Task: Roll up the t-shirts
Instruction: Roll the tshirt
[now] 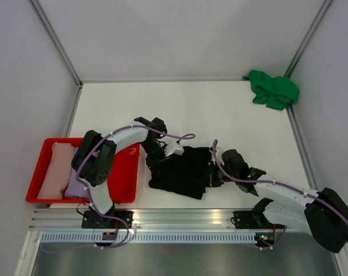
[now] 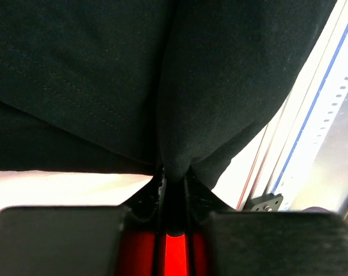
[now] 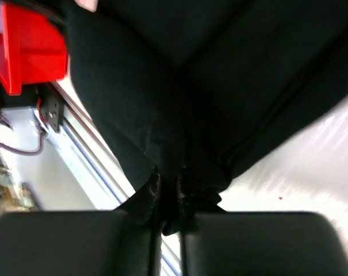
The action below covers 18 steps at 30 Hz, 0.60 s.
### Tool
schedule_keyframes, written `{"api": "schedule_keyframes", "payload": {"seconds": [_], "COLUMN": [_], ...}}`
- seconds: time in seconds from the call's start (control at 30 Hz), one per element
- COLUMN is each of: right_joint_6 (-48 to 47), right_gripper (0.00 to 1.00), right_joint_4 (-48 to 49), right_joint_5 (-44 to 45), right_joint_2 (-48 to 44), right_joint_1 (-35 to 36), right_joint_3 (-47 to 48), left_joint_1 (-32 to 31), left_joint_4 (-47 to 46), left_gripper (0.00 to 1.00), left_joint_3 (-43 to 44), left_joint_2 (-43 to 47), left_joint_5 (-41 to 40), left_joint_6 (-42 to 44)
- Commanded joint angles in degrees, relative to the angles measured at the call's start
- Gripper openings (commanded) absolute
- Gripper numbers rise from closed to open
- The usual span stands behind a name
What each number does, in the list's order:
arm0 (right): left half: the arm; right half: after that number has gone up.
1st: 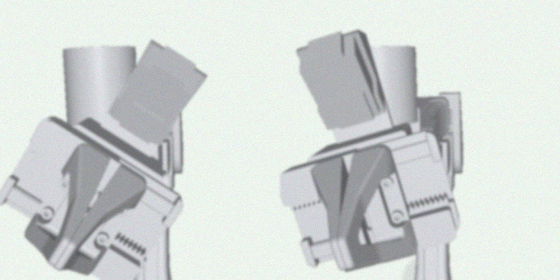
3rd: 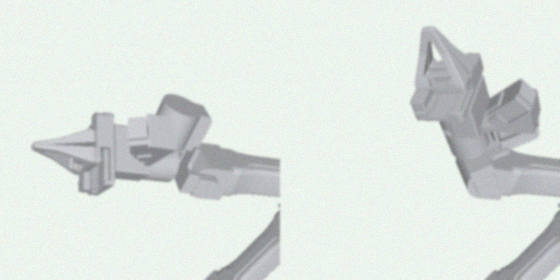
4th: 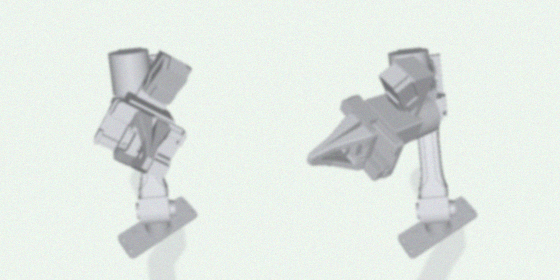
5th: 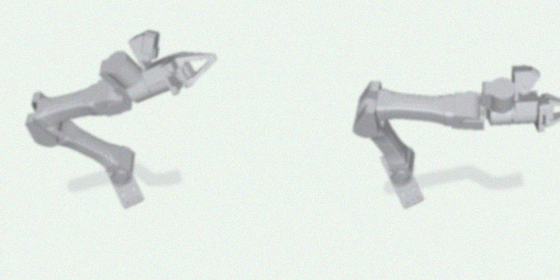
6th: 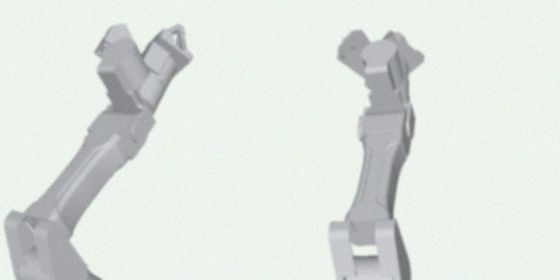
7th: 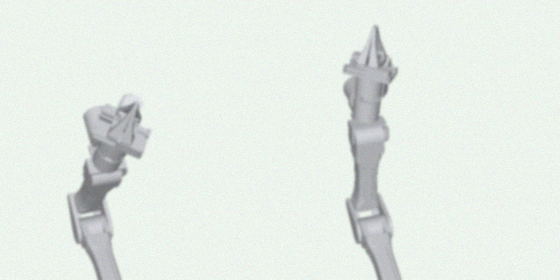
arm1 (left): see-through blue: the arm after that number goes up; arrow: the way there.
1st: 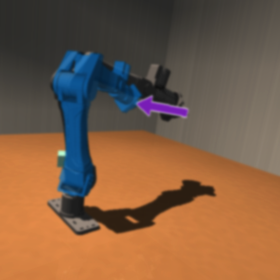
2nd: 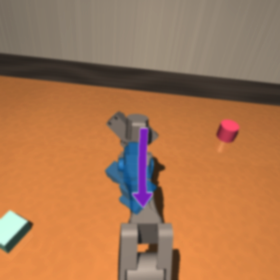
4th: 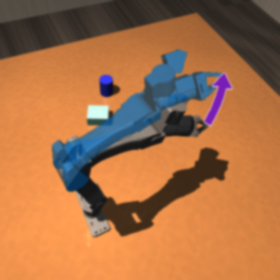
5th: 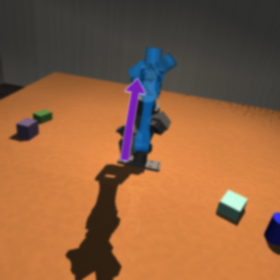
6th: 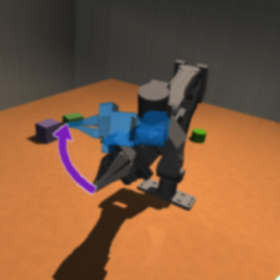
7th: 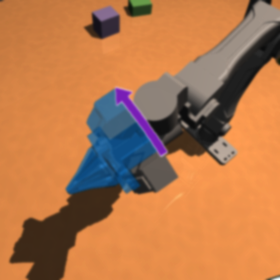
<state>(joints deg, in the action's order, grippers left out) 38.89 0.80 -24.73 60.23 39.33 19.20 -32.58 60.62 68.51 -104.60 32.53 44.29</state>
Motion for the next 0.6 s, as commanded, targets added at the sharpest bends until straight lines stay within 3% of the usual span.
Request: {"api": "schedule_keyframes", "payload": {"seconds": [0.0, 0.07, 0.1, 0.17, 0.33, 0.4, 0.57], "right_joint_6": [6.35, 8.03, 10.56, 13.65, 19.72, 20.60, 22.53], "right_gripper": [0.01, 0.00, 0.00, 0.00, 0.00, 0.00, 0.00], "right_joint_4": [5.97, 5.71, 5.53, 5.70, 5.62, 5.62, 7.81], "right_joint_5": [-0.41, -0.49, -0.67, -1.89, -1.99, -1.99, -2.07], "right_joint_2": [3.14, 5.06, 5.60, 6.74, 6.92, 6.83, 8.58], "right_joint_1": [-0.04, -0.74, -1.36, -4.34, -8.48, -9.01, -10.33], "right_joint_3": [-1.36, -0.40, -0.13, -0.13, 0.66, 0.93, -0.12], "left_joint_1": [0.50, 1.02, 1.11, 1.11, 0.15, -3.35, -15.90], "left_joint_4": [0.64, 0.73, 0.73, -0.23, -7.35, -8.23, -13.41], "left_gripper": [0.22, 0.35, 0.48, 0.57, 0.64, 0.64, 0.65], "left_joint_3": [1.80, 3.12, 3.73, 5.58, 7.07, 6.47, -6.88], "left_joint_2": [-0.26, 0.79, 1.41, 4.90, 14.67, 18.44, 26.54], "left_joint_5": [-1.68, -3.00, -3.61, -6.07, -11.52, -13.45, -24.26], "left_joint_6": [-1.05, -2.19, -2.37, -2.81, -6.57, -5.72, 0.08]}}
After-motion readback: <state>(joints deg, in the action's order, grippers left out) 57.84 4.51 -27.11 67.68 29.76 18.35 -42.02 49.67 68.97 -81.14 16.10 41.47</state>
